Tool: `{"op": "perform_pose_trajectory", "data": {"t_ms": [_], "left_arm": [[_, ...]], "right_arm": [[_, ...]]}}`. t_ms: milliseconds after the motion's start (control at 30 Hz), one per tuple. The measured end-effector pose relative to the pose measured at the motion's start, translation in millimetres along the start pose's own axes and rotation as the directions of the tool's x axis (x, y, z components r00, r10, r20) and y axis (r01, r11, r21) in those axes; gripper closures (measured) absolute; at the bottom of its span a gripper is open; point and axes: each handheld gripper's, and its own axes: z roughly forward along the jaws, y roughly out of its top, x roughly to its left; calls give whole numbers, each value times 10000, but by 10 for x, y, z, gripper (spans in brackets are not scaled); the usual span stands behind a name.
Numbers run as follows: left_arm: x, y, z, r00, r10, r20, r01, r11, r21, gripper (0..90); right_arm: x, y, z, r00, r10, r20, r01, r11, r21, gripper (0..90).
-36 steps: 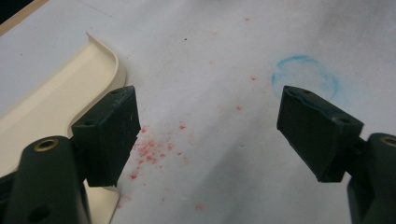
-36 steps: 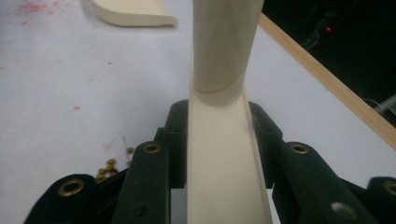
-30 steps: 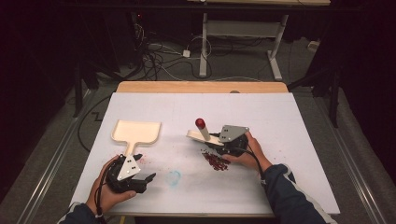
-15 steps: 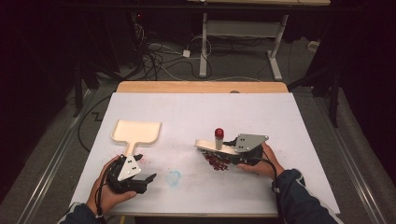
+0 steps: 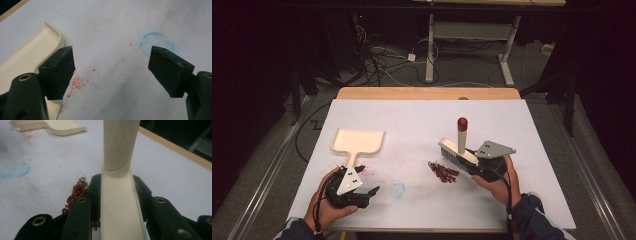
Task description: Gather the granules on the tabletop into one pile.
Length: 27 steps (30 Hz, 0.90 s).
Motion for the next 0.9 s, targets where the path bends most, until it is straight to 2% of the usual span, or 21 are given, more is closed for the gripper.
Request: {"op": "perform_pose_trajectory", "data": {"t_ms": [67,100,167,200,267,333,400,433,500,567,600,733,900], "left_arm": [[-5,6,-6,10000,-27,-16,27,10000,-43,204],[-6,9,-8,10000,-29,-22,29,10000,-62,204],[-11,12,-9,10000,-14,-10,14,10000,-71,204],[-13,14,-9,10000,-23,10,23,10000,-54,204],[-13,16,-8,10000,-13,29,13,10000,-52,204],[-13,18,-5,10000,-16,48,17,10000,-55,204],[-15,19,-3,10000,-53,66,53,10000,-69,204],[-15,20,-3,10000,-44,60,45,10000,-71,206],[-17,22,-6,10000,-38,61,38,10000,-79,206],[-17,24,-9,10000,-46,61,46,9999,-99,207],[-17,24,-10,10000,-46,60,47,9999,-107,207],[-19,22,-10,10000,-51,85,52,9999,-98,208],[-13,17,-14,9999,-52,117,53,9999,-111,208]], "right_arm": [[82,-32,-23,9961,416,772,-434,9988,219,673],[117,-44,-31,9910,544,1226,-583,9979,285,673],[168,-75,-39,9728,986,2095,-1056,9941,228,673],[187,-96,-38,9627,1295,2377,-1388,9900,231,673],[212,-139,-25,9521,1763,2499,-1859,9825,152,673],[251,-163,-12,9433,2037,2622,-2102,9777,-32,674],[319,-151,10,9413,2052,2682,-2096,9777,-123,674],[380,-142,31,9351,2268,2725,-2310,9728,-170,674],[473,-118,81,9291,2306,2892,-2346,9719,-215,673],[570,-89,132,9191,2486,3058,-2458,9681,-485,674],[623,-71,170,9183,2549,3028,-2519,9665,-497,674],[769,-4,305,9171,2262,3283,-2203,9738,-556,673],[788,31,342,9172,2096,3389,-2008,9777,-613,674]]}}
